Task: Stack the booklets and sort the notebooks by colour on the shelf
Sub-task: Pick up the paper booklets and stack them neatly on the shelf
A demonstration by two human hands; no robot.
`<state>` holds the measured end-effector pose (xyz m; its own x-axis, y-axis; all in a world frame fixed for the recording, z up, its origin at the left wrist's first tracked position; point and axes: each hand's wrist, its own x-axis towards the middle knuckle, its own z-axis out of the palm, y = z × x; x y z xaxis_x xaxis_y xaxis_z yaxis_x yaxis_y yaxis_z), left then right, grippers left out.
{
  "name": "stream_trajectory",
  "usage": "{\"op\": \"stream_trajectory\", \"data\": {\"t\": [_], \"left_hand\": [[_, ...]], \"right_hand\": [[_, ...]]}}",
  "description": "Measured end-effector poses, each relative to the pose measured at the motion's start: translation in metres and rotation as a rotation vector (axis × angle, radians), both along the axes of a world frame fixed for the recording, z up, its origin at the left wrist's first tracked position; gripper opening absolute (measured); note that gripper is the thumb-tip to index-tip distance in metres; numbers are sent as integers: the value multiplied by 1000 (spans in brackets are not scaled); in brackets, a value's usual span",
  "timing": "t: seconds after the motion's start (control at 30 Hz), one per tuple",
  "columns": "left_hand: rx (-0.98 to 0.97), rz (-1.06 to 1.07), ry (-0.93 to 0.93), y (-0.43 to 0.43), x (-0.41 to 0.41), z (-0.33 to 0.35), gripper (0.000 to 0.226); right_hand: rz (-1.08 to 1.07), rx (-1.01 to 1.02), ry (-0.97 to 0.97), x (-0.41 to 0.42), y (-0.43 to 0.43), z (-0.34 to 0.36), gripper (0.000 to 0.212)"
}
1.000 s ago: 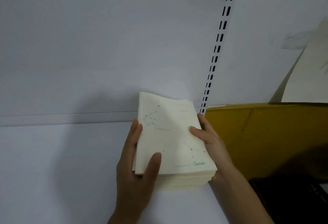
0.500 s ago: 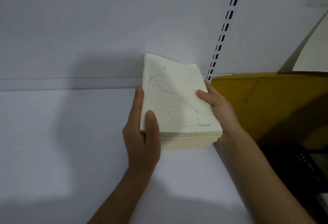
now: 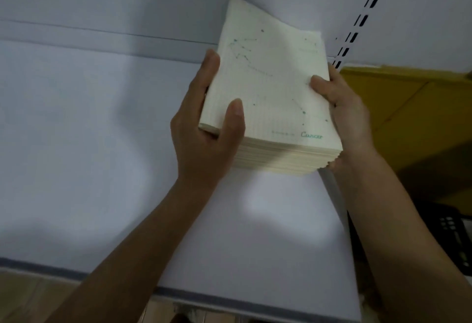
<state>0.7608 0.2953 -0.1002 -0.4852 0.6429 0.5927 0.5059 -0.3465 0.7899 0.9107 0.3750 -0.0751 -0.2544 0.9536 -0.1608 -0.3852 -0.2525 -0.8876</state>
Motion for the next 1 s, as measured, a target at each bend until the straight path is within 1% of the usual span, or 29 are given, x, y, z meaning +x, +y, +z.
{"op": "stream_trajectory", "data": {"t": [0.13,0.2,0.27,0.33,0.4,0.47,0.5,0.6,0.67,0.73,0.8,0.87,1.0], "left_hand": [[-5,33,9,-2,1,-1,56],[-36,39,11,-4,1,1,58],[-85,23,29,-9,-2,3,62],[-189,-18,63,-13,-7,9,71],[-330,-100,80,-22,-14,20,93],[-410,-167,69,-39,-23,25,112],[-418,-180,92,-53,-28,25,113],[-414,-150,222,-118,-52,21,95],[-419,-88,316,-170,-78,23,86],[-435,16,443,-223,-110,31,82],[-486,132,581,-279,-143,40,79],[-510,226,675,-333,-175,49,79],[-530,402,804,-431,-218,81,74]], "right_hand": [[-95,15,-75,-1,-1,0,27],[-92,67,-184,1,0,4,30],[-26,143,-354,5,-3,13,31],[-1,262,-588,9,-10,26,36],[-43,406,-837,14,-25,41,51],[-107,550,-997,12,-53,57,53],[-134,620,-1031,8,-70,63,50],[-159,787,-1100,-21,-136,66,48],[-80,877,-1131,-53,-186,66,51],[28,973,-1176,-87,-231,67,54],[91,1060,-1217,-119,-274,68,56],[120,1122,-1202,-152,-313,72,59],[170,1249,-1138,-205,-376,85,61]]}}
